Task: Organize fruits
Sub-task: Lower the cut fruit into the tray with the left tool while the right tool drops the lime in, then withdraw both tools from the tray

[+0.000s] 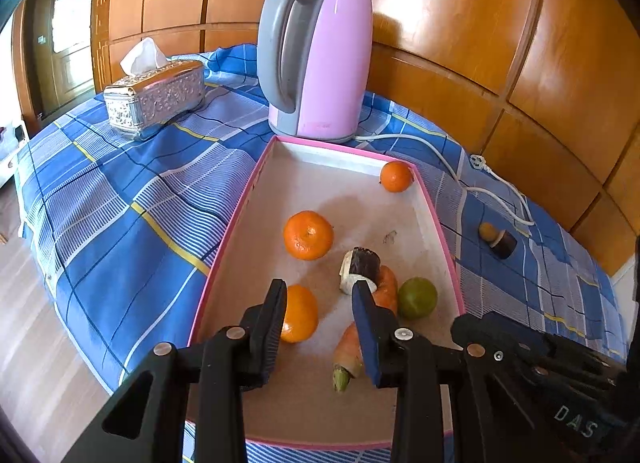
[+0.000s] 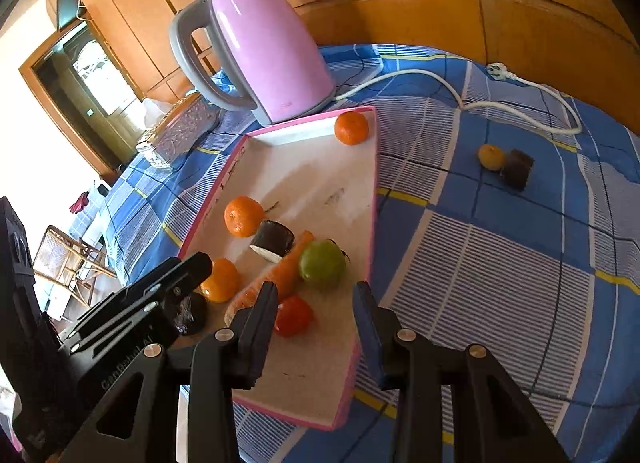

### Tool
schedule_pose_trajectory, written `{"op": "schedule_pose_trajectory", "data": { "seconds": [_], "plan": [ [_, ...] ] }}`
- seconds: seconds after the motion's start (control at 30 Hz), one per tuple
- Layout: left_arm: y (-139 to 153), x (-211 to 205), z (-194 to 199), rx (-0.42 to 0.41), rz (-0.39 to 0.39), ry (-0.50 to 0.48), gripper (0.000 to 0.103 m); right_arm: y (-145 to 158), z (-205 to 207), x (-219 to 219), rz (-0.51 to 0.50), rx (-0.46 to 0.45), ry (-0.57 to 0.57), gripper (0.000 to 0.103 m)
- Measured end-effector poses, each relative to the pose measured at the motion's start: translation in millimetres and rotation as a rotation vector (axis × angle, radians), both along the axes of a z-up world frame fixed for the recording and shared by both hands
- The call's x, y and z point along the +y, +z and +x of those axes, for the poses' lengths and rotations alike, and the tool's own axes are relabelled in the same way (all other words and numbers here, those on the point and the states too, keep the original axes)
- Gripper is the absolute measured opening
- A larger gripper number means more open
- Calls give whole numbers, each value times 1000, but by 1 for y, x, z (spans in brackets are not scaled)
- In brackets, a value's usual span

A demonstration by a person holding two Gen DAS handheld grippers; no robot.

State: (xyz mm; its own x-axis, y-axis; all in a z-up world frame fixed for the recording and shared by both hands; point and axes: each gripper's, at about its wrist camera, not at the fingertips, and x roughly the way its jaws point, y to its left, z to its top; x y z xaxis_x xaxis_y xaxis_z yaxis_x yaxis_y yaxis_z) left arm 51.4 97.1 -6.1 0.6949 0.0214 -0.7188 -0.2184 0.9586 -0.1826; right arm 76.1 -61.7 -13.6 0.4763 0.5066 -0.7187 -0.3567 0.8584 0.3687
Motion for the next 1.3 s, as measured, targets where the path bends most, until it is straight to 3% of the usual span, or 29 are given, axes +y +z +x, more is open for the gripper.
{"op": "schedule_pose_trajectory", "data": {
  "seconds": [0.77,1.3],
  "plan": [
    [11,-53,-12,-17,42,-140,34,-5,-16,-64,-20,-8,-171,39],
    [5,-95,3,1,67,-234,34,-19,-5,-106,-9,26,-274,39]
  ]
}}
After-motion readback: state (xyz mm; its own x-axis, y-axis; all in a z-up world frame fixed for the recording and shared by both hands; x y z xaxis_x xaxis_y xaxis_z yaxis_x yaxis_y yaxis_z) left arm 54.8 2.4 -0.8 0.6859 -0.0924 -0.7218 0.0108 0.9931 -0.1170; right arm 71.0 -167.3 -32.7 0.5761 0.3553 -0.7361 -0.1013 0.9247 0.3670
